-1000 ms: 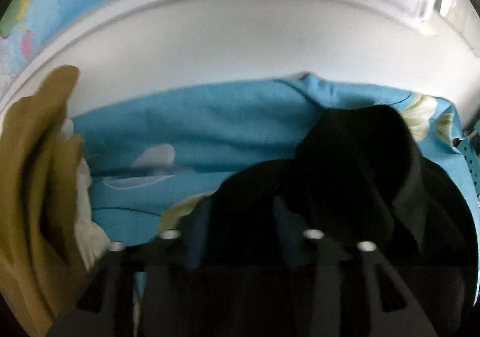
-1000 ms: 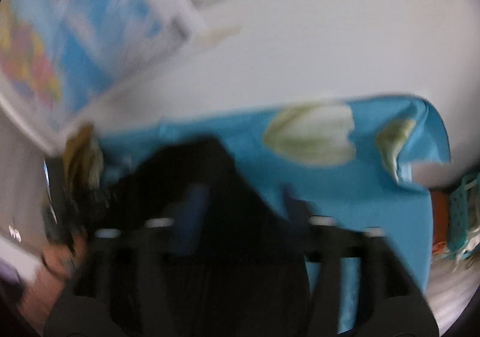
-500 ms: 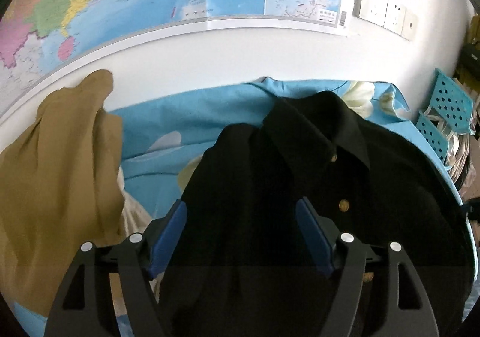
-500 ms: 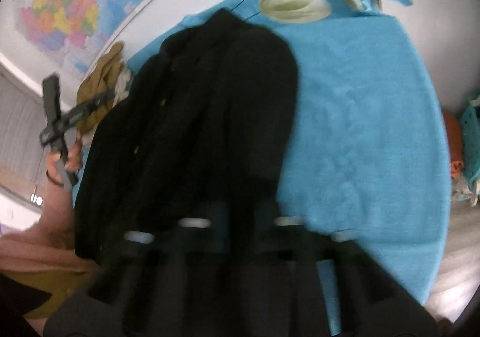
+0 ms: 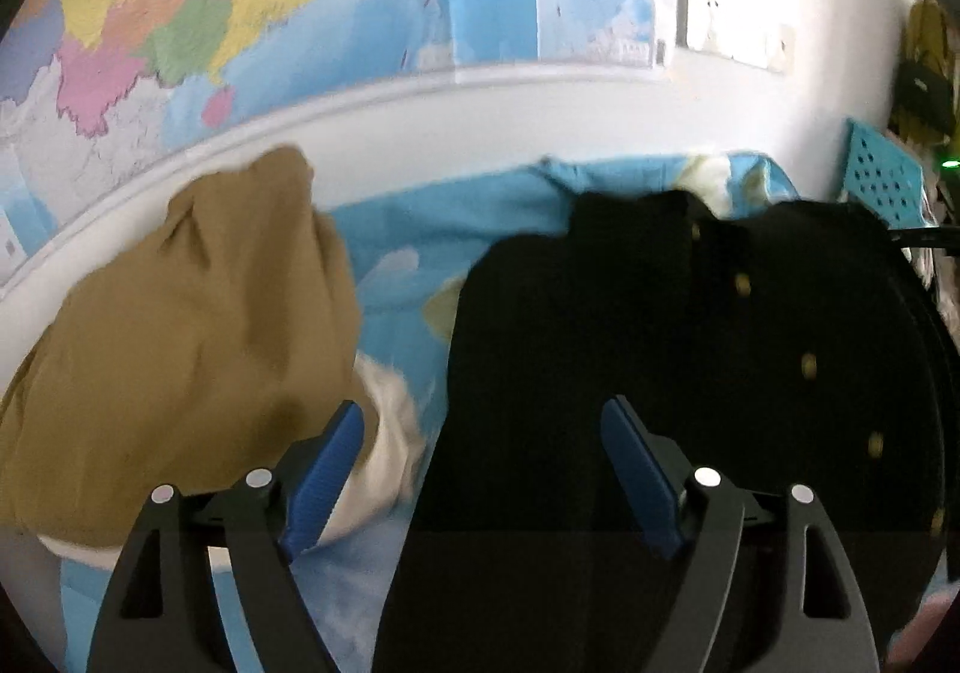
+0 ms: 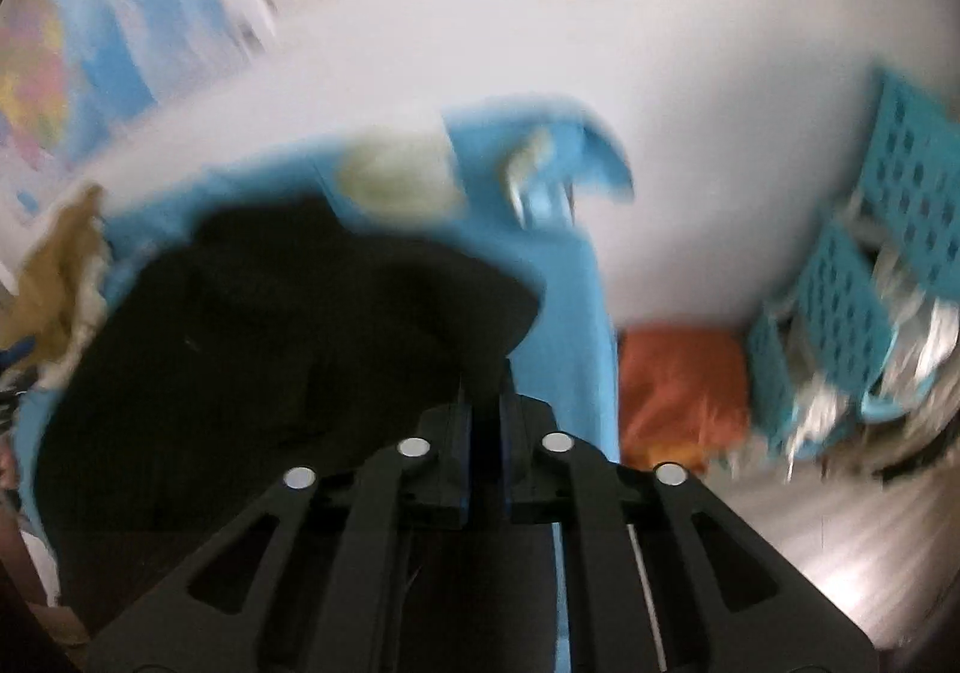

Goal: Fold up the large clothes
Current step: 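Lower the black jacket onto the bed with both grippers, spreading it flat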

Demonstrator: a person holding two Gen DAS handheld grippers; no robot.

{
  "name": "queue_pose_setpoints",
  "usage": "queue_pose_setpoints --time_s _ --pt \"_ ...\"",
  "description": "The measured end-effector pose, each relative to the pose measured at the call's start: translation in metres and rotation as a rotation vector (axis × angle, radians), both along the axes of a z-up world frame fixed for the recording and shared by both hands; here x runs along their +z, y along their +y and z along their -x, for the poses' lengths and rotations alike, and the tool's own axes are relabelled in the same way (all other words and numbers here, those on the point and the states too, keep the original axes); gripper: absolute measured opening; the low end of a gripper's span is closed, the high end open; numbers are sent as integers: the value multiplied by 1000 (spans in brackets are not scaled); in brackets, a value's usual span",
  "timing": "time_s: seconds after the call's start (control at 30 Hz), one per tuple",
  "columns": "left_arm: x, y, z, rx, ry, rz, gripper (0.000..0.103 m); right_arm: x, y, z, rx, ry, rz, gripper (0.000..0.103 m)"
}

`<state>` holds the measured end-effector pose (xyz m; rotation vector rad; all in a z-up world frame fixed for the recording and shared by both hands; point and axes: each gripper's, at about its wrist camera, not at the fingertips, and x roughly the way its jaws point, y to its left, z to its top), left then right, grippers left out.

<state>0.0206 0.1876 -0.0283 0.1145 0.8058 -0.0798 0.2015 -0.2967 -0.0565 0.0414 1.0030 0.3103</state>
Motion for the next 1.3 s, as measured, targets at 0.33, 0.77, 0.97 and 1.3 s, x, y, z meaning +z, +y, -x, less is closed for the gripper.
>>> queue_pose_setpoints --time_s 0.33,0.77,0.97,1.3 --pt "-26 32 58 -45 42 72 86 -23 -56 71 26 44 -324 87" --pt "-63 28 93 -132 102 137 93 -20 -60 185 49 16 -262 5" --pt "-63 36 111 -115 75 141 93 35 -96 163 -69 -153 -301 5" --pt "-80 31 124 -12 54 114 48 -55 -74 143 -106 40 -257 50"
